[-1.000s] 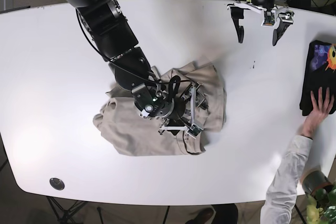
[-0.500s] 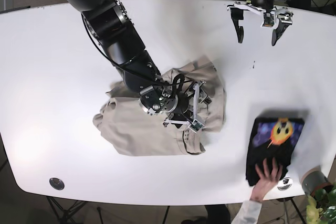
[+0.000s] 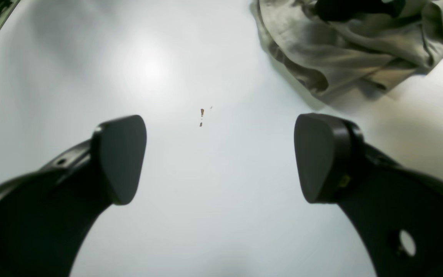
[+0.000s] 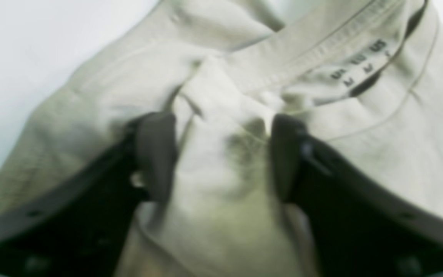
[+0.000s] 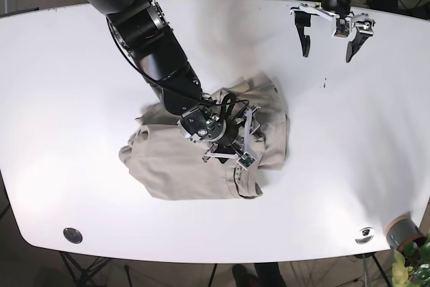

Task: Fold the T-shirt properly
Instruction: 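Lift the collar with the right gripper, dragging the shirt out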

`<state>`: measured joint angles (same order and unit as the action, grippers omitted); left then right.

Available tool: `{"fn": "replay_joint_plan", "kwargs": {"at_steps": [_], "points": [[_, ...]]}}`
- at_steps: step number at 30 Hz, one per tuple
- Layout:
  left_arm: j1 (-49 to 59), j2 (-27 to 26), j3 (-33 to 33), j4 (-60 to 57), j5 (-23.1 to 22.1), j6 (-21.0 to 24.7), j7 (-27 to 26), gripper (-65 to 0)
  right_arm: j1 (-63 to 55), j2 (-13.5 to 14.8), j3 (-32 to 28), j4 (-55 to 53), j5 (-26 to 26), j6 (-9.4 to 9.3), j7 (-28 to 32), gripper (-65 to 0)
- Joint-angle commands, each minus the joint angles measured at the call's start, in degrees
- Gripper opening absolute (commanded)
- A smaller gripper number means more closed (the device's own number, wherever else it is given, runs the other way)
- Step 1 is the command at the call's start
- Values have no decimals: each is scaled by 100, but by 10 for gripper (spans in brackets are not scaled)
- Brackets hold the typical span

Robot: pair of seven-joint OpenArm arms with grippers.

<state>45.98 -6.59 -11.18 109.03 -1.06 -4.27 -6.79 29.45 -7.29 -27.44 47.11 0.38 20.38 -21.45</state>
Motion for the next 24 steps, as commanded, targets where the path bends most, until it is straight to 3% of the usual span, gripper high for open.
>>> {"fn": "replay_joint_plan", "kwargs": {"at_steps": [1, 3, 5, 8, 12, 24], "points": [[-31, -49, 41, 90, -13, 36, -143, -78, 189, -58, 14, 120, 72, -12, 128, -466], [-31, -110, 50, 90, -13, 36, -143, -78, 189, -58, 14, 120, 72, -12, 128, -569], [-31, -137, 59, 90, -13, 36, -143, -78, 189, -58, 14, 120, 45, -12, 128, -633], [-39, -145, 59, 90, -13, 36, -143, -78, 189, -58, 14, 120, 72, -12, 128, -607], [-48, -163, 59, 90, -13, 36, -143, -78, 189, -58, 14, 313, 72, -12, 84, -631], [-154, -163, 67, 99, -21, 45, -143, -78, -260, 514, 261, 3161, 80, -12, -1147, -629]]}}
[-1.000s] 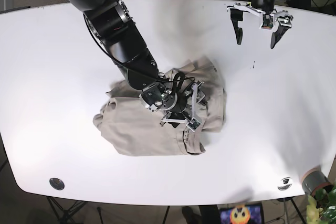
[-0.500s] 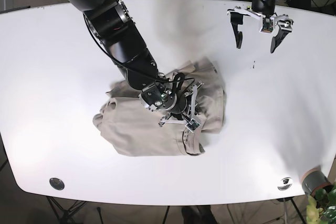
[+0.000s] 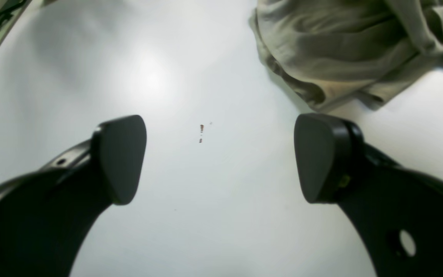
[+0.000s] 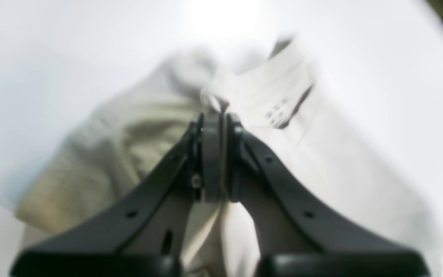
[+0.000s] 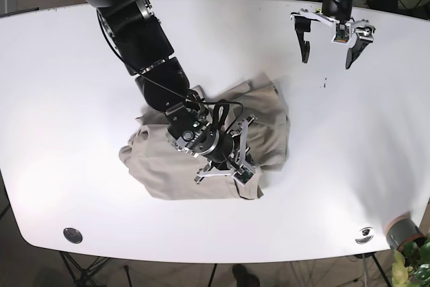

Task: Fold the T-shirt properly
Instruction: 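Lift the collar with the right gripper, dragging the shirt out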

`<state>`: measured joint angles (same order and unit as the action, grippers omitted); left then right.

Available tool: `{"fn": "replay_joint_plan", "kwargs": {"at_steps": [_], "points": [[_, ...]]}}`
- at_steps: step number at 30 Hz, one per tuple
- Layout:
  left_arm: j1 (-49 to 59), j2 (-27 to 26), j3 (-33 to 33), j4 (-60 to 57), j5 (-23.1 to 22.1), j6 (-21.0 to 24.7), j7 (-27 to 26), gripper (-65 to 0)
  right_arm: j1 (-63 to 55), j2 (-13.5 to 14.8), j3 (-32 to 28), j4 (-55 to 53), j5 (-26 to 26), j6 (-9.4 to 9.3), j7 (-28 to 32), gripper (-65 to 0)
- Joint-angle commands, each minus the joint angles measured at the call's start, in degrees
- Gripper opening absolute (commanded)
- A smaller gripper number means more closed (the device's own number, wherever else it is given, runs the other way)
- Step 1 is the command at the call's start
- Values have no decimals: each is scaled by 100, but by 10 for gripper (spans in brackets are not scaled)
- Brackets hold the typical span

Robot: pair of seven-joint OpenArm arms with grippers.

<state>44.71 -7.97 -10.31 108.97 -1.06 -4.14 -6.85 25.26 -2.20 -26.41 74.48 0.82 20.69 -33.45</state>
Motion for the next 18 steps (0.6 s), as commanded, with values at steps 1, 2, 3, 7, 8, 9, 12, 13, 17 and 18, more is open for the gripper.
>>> {"fn": "replay_joint_plan", "kwargs": {"at_steps": [1, 2, 3, 7, 8, 9, 12, 13, 17, 18], "points": [[-80, -25, 6, 105, -21, 32, -137, -78, 160, 13, 255, 565, 37, -25, 9, -629], [-150, -25, 50, 105, -21, 32, -137, -78, 160, 22, 439, 750, 37, 2, -53, -629], [-203, -25, 77, 105, -21, 32, -137, -78, 143, 22, 615, 900, 37, 19, -105, -629], [-361, -25, 217, 105, -21, 32, -137, -76, 134, 31, 1362, 1418, -7, 160, -272, -629], [-405, -25, 279, 105, -13, 32, -137, -76, 160, 31, 1556, 1541, -7, 265, -343, -629], [-440, -34, 340, 105, 5, 32, -137, -76, 248, 75, 1732, 1682, -16, 380, -422, -629], [-581, -34, 507, 105, 14, 32, -128, -76, 468, 286, 1978, 2016, -7, 555, -694, -629], [-616, -34, 569, 105, 14, 32, -128, -76, 538, 365, 2039, 2148, 28, 582, -782, -629], [-765, -175, 798, 97, 22, 32, -128, -76, 802, 699, 2145, 2596, 37, 591, -914, -629], [-801, -201, 859, 88, 22, 32, -119, -76, 855, 769, 2145, 2675, 37, 591, -914, -629]]}}
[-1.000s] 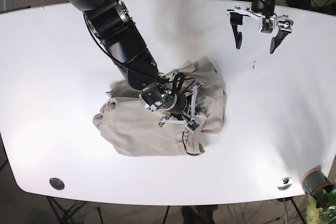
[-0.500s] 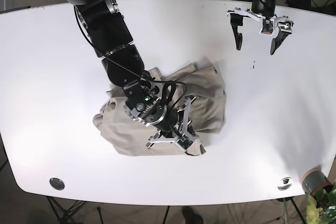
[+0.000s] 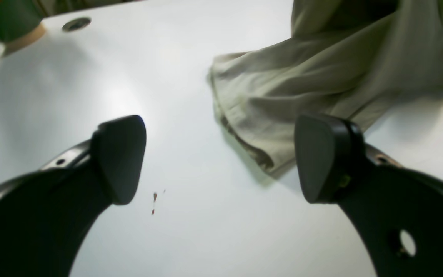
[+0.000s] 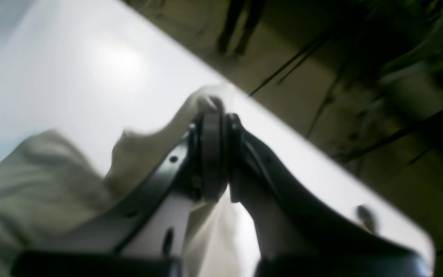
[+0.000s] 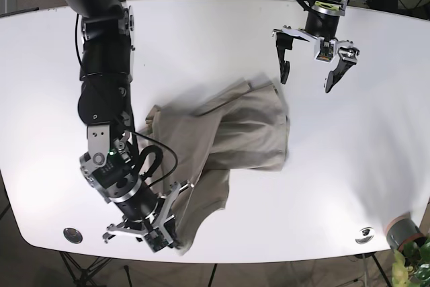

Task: Fold the T-shirt properly
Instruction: 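Lift the collar with the right gripper, dragging the shirt out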

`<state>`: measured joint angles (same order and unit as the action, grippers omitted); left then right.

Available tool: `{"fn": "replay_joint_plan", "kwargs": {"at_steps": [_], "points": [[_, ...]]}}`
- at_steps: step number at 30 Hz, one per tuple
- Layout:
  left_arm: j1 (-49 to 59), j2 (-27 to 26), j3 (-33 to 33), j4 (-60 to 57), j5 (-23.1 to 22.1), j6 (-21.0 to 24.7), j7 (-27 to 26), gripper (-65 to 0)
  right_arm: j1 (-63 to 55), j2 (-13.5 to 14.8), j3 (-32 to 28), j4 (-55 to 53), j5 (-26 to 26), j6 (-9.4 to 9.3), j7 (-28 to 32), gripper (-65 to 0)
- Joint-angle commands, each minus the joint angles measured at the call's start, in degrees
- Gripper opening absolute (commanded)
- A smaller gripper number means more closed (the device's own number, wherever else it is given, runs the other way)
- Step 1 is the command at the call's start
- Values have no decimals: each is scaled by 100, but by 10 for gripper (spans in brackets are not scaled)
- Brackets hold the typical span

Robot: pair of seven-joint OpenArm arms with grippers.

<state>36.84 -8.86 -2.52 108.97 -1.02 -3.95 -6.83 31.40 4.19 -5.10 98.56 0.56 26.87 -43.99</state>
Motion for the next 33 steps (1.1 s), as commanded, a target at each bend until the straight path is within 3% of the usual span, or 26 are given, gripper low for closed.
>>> {"fn": "replay_joint_plan", "kwargs": {"at_steps": [1, 6, 14, 33], "points": [[-66, -138, 169, 26, 18, 12, -51, -76, 311, 263, 14, 399, 63, -28, 139, -629], [-506, -138, 362, -106, 18, 12, 617, -78, 680, 676, 14, 724, 72, -28, 25, -629], [-1315, -138, 758, -554, 18, -5, 1426, -78, 1093, 966, 22, 768, 72, -28, -28, -629], [-2669, -120, 1699, -2462, 9, -14, 1540, -78, 953, 650, 58, 390, 63, -28, -19, -629]]}}
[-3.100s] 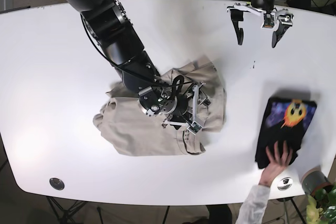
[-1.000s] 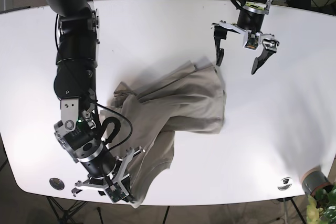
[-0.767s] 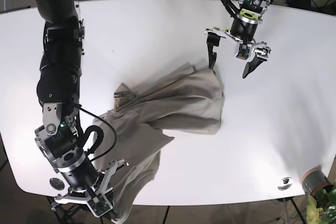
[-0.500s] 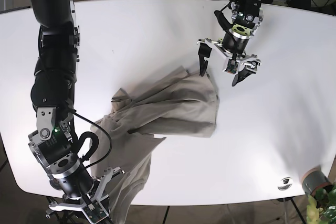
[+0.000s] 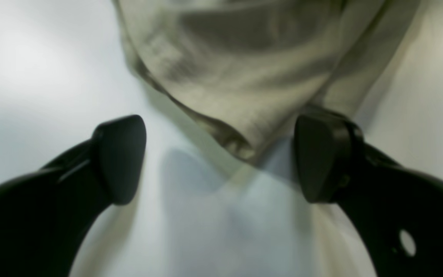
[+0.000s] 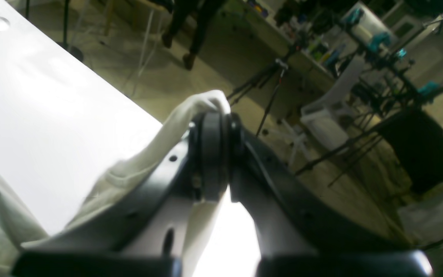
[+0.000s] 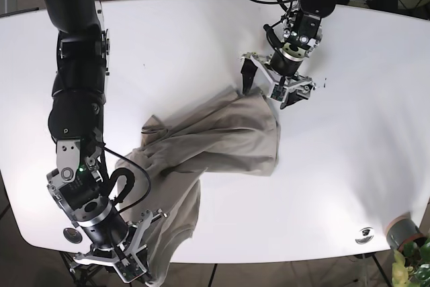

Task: Fold the T-shirt properly
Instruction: 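Lift the collar with the right gripper, dragging the shirt out, then grasp the shirt hem with the left gripper and lift it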

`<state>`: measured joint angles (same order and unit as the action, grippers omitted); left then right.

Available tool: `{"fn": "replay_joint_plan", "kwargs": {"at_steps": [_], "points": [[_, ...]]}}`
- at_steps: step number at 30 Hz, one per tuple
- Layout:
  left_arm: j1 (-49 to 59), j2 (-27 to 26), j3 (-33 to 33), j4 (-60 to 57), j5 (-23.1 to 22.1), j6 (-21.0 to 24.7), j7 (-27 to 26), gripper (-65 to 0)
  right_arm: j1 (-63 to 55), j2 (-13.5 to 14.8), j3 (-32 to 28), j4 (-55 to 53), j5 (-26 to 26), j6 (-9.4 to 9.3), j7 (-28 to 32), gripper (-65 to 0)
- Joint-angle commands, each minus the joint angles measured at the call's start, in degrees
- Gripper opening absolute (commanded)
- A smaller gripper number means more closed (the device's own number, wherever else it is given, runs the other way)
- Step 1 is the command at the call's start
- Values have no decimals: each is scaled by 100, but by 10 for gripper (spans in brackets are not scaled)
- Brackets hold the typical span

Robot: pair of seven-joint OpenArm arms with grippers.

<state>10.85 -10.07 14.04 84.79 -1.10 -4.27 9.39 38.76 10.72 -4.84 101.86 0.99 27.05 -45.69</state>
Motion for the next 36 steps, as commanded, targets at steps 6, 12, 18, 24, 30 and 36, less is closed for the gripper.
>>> {"fn": "replay_joint_plan", "kwargs": {"at_steps": [6, 12, 18, 24, 30, 36], "points": [[-210, 18, 51, -405, 9, 10, -82, -203, 216, -22, 181, -116, 19, -45, 178, -629], [-430, 26, 51, -695, -8, 10, -82, -463, 225, 14, 198, -142, 19, -45, 178, -629], [-457, 26, 7, -686, -17, 36, -82, -650, 260, 31, 427, -397, -16, -63, 178, -629], [-342, 0, -530, 483, -17, 19, -55, -650, 656, 58, 911, -872, -25, -54, 178, -629], [-571, -18, -1259, 1688, -26, -52, 1061, -650, 1183, 251, 946, -1259, -25, -81, 178, -629], [-1274, 18, -2138, 2444, -26, -984, 2002, -650, 1807, 365, 946, -1804, -25, -81, 169, -629]]}}
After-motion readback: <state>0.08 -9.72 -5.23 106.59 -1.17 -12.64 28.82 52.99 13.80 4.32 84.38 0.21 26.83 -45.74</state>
